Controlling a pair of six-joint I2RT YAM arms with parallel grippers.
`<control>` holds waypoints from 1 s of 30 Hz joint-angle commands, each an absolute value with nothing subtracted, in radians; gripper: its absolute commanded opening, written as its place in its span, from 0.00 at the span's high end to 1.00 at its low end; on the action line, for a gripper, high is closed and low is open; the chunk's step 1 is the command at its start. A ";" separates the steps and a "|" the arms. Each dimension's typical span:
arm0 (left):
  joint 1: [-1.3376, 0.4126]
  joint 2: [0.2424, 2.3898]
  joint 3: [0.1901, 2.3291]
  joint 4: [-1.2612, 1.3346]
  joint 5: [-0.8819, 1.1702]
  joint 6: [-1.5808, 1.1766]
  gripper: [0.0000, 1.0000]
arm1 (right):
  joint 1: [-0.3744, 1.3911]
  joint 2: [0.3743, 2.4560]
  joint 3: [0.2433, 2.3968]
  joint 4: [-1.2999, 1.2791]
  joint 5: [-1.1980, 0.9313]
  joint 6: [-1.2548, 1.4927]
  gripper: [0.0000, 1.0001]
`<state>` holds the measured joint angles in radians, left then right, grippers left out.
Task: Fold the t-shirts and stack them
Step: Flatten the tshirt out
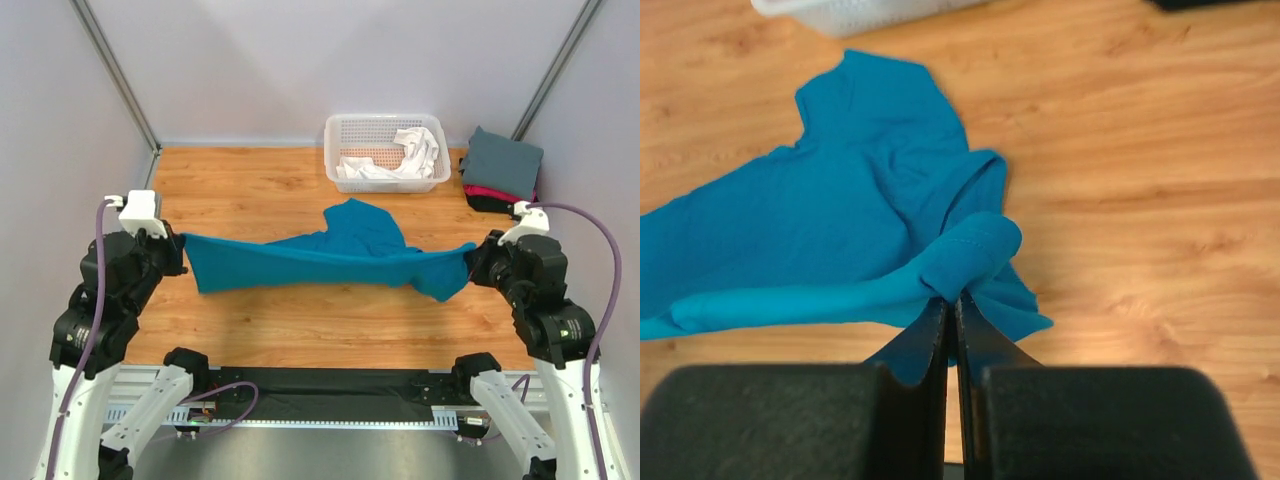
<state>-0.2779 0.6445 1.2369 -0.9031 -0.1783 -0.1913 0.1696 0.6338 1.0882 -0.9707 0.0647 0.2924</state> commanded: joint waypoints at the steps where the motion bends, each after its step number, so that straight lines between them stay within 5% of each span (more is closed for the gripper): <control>1: -0.270 0.657 1.218 -1.026 -0.130 -0.229 0.99 | 0.167 0.653 1.023 -1.075 -0.060 0.348 0.99; 8: -0.270 0.543 1.134 -1.080 -0.084 -0.304 0.99 | 0.167 0.621 0.991 -1.199 -0.132 0.393 0.99; 11: -0.270 0.534 1.111 -1.141 -0.012 -0.337 0.65 | 0.167 0.620 0.991 -1.259 -0.167 0.400 0.88; 12: -0.270 0.534 1.109 -1.160 -0.006 -0.359 0.39 | 0.167 0.623 0.991 -1.285 -0.192 0.399 0.76; 14: -0.270 0.532 1.120 -1.207 0.011 -0.383 0.28 | 0.169 0.629 0.994 -1.307 -0.213 0.391 0.58; 15: -0.270 0.529 1.133 -1.213 0.003 -0.390 0.01 | 0.167 0.637 1.005 -1.328 -0.224 0.373 0.41; 18: -0.270 0.522 1.178 -1.216 -0.102 -0.416 0.00 | 0.167 0.667 1.060 -1.370 -0.227 0.325 0.25; 23: -0.270 0.593 1.175 -1.164 -0.339 -0.564 0.00 | 0.167 0.742 1.111 -1.264 -0.173 0.374 0.22; 30: -0.252 0.819 1.106 -1.026 -0.532 -0.770 0.01 | 0.169 0.885 0.934 -0.684 -0.175 0.572 0.21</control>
<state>-0.2699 0.7391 1.1225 -1.1141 -0.4007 -0.6434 0.1688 0.8173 0.9730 -1.0019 -0.1841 0.4664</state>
